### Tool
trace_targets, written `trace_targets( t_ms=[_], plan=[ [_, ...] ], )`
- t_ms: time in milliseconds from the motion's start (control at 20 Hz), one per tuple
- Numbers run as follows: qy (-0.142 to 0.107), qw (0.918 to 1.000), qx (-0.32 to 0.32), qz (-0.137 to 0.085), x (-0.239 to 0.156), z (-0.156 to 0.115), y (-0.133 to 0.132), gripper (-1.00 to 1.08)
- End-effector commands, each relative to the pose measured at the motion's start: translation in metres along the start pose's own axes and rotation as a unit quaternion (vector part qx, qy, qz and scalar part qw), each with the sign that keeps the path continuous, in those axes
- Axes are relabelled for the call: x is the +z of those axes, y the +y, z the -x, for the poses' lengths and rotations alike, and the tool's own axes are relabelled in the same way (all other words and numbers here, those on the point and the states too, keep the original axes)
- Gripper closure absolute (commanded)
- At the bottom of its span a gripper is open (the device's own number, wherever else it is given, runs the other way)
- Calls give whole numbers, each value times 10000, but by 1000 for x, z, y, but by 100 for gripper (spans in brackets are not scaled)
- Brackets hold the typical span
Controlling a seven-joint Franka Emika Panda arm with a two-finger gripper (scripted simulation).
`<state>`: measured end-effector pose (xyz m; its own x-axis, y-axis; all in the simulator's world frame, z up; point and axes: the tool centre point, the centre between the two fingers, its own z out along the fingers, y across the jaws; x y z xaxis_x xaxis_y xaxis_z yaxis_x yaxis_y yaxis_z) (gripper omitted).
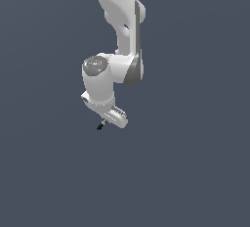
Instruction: Pick up the object and move it to a goal position.
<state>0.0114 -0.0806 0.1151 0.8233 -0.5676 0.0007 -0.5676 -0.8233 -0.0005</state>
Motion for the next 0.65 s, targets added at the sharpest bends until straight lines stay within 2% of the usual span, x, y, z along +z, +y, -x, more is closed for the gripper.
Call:
trace_targets(
  t_ms=[0,300,600],
  plan=[
    [-5,10000,-8,1,-14,-11,13,108],
    [-4,10000,-10,2,-32,-27,28,108],
    [-4,10000,-10,2,-32,-29,28,108]
  ],
)
